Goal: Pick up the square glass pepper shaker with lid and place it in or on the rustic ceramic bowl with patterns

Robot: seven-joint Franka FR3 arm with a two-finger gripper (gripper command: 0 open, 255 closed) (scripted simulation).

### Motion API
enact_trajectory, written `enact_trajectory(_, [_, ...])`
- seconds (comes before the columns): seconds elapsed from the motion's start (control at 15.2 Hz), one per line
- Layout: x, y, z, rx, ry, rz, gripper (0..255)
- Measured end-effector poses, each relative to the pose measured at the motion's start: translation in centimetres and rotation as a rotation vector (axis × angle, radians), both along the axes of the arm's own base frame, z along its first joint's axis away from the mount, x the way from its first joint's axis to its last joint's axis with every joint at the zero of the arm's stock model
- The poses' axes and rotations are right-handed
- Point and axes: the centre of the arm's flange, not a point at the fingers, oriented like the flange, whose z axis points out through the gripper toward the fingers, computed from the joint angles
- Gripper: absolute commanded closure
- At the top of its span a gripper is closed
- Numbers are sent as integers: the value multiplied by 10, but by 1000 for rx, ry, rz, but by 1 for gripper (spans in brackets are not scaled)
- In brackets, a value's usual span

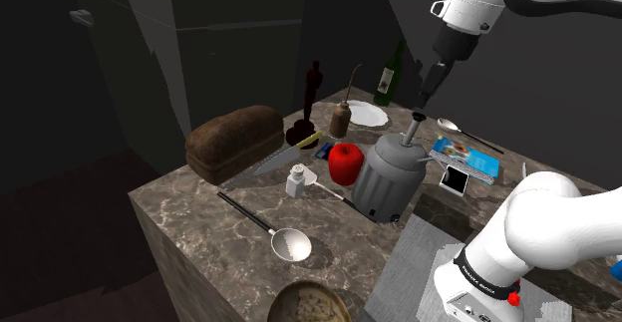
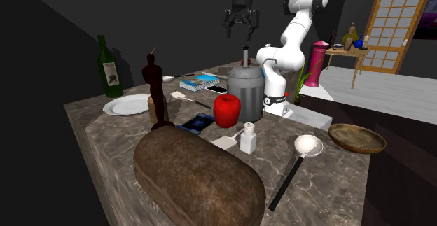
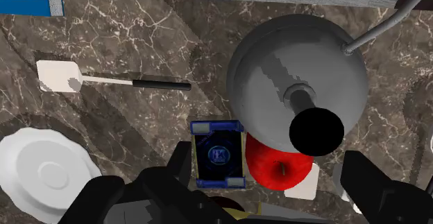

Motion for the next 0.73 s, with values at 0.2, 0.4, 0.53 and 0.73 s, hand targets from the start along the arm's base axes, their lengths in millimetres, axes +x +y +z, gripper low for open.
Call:
enact_trajectory(0.2, [6, 8, -11, 5, -7, 2, 0])
enact_trajectory(0.4, [14, 28, -40, 16, -23, 8, 0])
enact_trajectory(0.53, [24, 42, -59, 24, -34, 11, 0])
enact_trajectory(0.73, [37, 63, -86, 37, -53, 17, 0])
